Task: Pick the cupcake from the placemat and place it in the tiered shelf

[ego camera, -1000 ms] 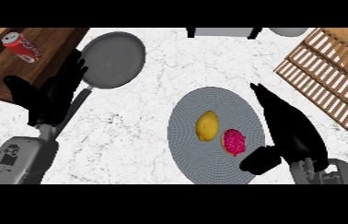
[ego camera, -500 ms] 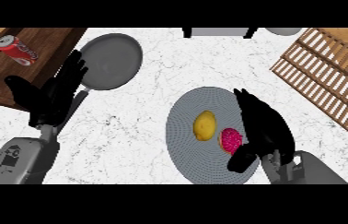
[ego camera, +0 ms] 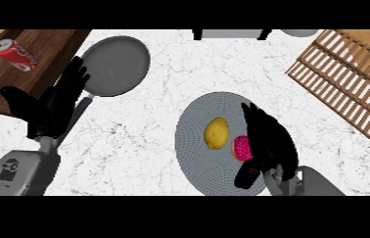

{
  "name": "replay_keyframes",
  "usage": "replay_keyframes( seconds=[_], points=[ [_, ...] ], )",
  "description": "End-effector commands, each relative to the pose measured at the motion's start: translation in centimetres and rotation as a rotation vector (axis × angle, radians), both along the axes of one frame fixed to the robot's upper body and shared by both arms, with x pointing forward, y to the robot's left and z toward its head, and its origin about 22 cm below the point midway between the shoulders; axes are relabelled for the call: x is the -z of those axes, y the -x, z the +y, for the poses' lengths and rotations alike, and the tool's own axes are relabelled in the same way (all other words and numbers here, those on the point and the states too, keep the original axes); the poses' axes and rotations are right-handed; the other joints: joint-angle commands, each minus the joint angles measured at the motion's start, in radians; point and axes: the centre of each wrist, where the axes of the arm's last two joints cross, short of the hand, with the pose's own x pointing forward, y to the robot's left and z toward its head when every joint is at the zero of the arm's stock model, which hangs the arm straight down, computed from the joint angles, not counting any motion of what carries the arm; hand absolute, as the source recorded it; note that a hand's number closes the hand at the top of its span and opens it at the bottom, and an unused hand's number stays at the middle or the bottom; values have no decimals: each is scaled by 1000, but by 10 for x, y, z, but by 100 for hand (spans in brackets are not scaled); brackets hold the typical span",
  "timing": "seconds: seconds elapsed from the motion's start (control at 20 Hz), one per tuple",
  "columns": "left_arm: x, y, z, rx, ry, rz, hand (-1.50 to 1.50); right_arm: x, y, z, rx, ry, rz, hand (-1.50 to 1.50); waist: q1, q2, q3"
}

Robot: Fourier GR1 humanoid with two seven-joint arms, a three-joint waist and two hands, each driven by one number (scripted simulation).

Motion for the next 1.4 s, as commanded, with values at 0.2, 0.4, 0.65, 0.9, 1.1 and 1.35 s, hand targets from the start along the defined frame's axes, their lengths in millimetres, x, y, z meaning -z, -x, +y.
replay_keyframes(
  seconds=[0.2, 0.4, 0.65, 0.9, 1.1, 1.35],
  points=[
    [12, 7, 5, 2, -18, -4, 0, 10, 1, 21, 168, 97, 67, -150, -1, 3, 0],
    [-4, 1, -2, -12, 0, -15, 0, 17, -16, 15, 176, 92, 76, -150, 2, 3, 1],
    [-1, -3, -10, 2, 8, 2, 0, 44, 0, 16, 172, 77, 119, -150, -5, 2, 1],
    [-10, -17, -2, -1, -8, -15, 0, 60, -1, 19, 167, 69, 132, -150, -7, 4, 1],
    [2, -1, -2, -9, 10, 5, 0, 71, -25, 16, 174, 55, 153, 150, 5, 4, 2],
    [3, -4, -1, 4, -3, 0, 0, 71, 0, 19, 66, 135, 90, 150, -3, 2, 1]
  ],
)
